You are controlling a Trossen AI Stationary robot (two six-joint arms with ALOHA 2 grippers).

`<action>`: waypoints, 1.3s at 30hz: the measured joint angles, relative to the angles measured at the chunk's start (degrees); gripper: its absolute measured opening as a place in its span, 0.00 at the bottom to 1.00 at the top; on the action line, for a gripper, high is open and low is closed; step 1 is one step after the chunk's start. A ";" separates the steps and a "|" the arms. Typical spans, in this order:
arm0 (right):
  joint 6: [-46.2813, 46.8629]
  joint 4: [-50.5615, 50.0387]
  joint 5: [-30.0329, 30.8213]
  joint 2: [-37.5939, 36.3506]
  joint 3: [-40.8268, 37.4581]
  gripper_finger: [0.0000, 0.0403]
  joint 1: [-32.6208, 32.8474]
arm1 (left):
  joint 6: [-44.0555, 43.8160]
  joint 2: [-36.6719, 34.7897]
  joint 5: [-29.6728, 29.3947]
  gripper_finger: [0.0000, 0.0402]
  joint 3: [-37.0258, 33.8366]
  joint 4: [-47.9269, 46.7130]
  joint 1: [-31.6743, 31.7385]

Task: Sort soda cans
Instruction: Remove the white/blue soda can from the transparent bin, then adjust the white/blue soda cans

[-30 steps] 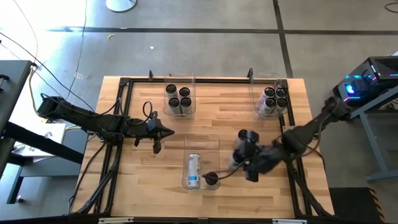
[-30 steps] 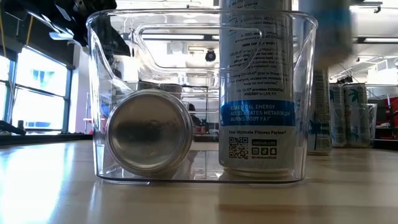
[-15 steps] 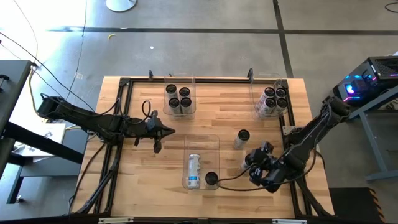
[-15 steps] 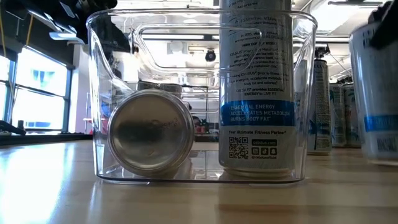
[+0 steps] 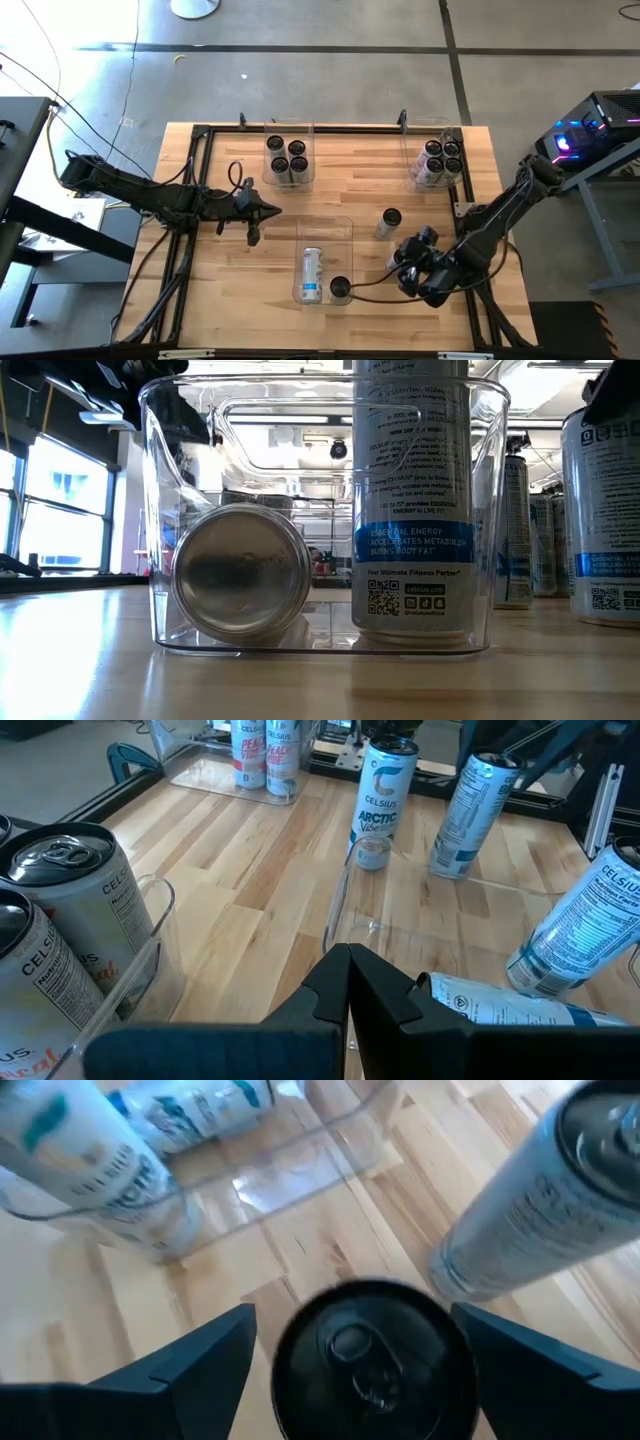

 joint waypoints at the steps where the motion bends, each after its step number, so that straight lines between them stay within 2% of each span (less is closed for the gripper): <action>1: -0.68 -0.14 0.00 0.00 0.69 0.81 0.00 | 0.00 0.00 0.01 0.00 0.00 -0.02 0.00; 5: -3.71 -0.90 0.40 0.00 5.12 0.82 0.00 | -0.02 0.00 0.02 0.00 0.00 -0.02 0.00; 9: -7.63 -0.37 5.00 0.00 10.08 0.83 0.00 | -0.04 0.00 0.02 0.00 0.00 -0.04 0.00; 12: -13.72 5.01 9.66 0.00 11.75 0.83 -0.48 | -0.04 0.00 0.01 0.00 0.00 -0.04 0.00; 14: -20.63 10.51 9.63 0.02 11.65 0.83 -1.60 | -0.06 0.00 0.02 0.00 0.00 -0.04 0.00; 16: -27.23 17.32 7.08 0.51 10.89 0.83 -3.21 | -0.10 0.00 0.02 0.00 0.00 -0.04 0.00; 20: -38.47 28.33 -1.80 4.69 10.09 0.83 -6.55 | -0.11 0.00 0.02 0.00 0.00 -0.04 0.00; 25: -49.24 36.15 -10.92 11.91 10.09 0.83 -10.34 | -0.11 0.00 0.02 0.00 0.00 0.46 0.00; 34: -50.48 39.37 -24.50 17.25 10.31 0.83 -14.75 | -0.11 0.00 0.02 0.00 -0.02 0.71 0.00; 39: -52.87 40.22 -23.28 17.33 10.23 0.83 -14.95 | -0.17 0.00 0.02 0.00 -0.02 0.83 0.00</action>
